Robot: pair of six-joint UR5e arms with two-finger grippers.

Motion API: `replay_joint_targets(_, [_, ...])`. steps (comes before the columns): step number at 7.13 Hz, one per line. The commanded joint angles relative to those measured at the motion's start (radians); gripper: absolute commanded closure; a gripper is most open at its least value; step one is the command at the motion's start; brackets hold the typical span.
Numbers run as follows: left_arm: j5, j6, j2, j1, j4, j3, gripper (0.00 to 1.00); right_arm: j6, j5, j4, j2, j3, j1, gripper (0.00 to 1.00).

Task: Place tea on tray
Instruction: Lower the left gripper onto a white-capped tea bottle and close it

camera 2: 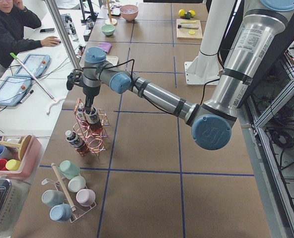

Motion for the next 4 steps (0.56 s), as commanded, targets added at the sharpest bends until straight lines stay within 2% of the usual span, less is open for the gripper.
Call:
replay_joint_targets(1, [-0.001,0.000,-0.003,-0.023,0.004,-0.008,1.00,0.000,-0.001,0.000,0.000,0.001,0.000,0.00])
replay_joint_targets(2, [-0.002,-0.001,-0.003,-0.038,0.007,-0.023,1.00,0.000,-0.001,0.000,0.000,-0.001,0.000,0.00])
replay_joint_targets(4, [-0.002,-0.001,-0.002,-0.043,0.130,-0.135,1.00,0.002,0.005,0.000,-0.002,-0.001,0.000,0.00])
